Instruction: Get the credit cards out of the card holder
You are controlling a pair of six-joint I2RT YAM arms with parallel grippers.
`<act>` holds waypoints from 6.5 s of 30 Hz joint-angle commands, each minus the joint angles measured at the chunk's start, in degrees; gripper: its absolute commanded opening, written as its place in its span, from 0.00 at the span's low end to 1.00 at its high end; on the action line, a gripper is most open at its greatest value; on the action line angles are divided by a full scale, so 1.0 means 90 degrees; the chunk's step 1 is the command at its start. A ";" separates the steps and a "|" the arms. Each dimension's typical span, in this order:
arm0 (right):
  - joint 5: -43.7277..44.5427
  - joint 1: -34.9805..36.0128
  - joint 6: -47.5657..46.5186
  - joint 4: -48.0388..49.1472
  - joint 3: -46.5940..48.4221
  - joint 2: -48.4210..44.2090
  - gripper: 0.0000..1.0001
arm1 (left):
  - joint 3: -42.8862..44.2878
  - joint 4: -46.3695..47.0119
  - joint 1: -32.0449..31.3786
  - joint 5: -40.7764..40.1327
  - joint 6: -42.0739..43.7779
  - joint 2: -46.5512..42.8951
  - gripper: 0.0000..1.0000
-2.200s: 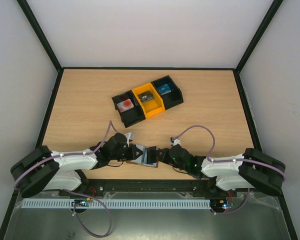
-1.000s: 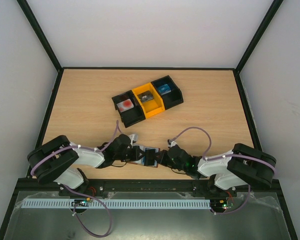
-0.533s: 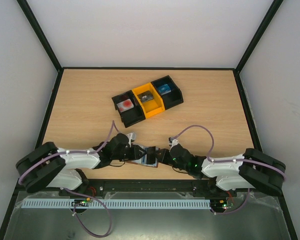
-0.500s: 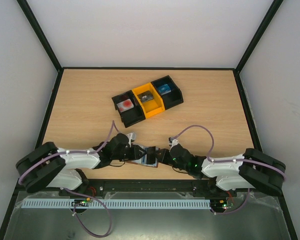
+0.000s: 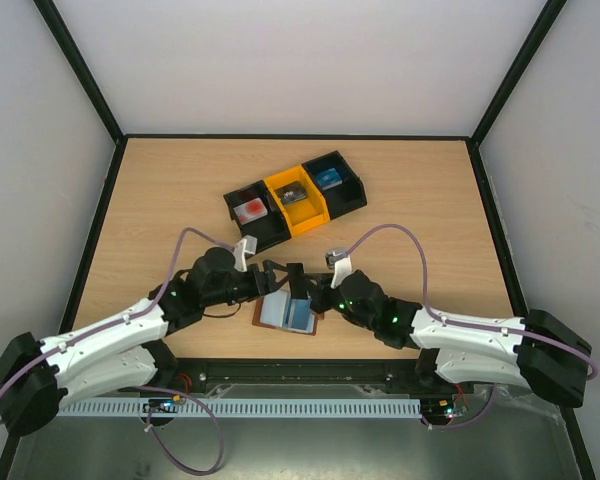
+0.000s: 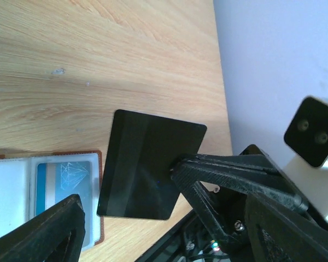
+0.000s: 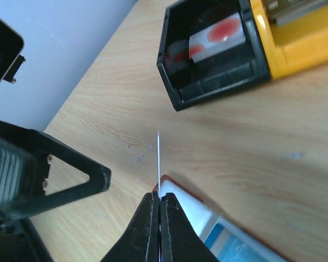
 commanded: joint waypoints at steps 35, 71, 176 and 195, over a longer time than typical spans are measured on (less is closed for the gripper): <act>0.0898 0.0929 -0.6055 0.0638 -0.0323 -0.1106 0.02 | -0.0349 0.1479 0.0517 0.1831 -0.1863 -0.0179 0.66; 0.1454 0.0929 -0.5161 0.0304 -0.0452 -0.1085 0.02 | -0.0774 0.2134 0.0729 0.2124 -0.2034 0.0540 0.43; -0.2862 -0.1324 0.1626 -0.0143 -0.1314 -0.2801 0.16 | -0.1663 0.3398 0.0805 0.2547 -0.1099 -0.0068 0.03; -0.1264 -0.1326 0.1220 -0.2053 -0.1162 -0.4189 0.98 | 0.0564 0.1703 0.2385 0.2191 0.0528 0.1713 0.03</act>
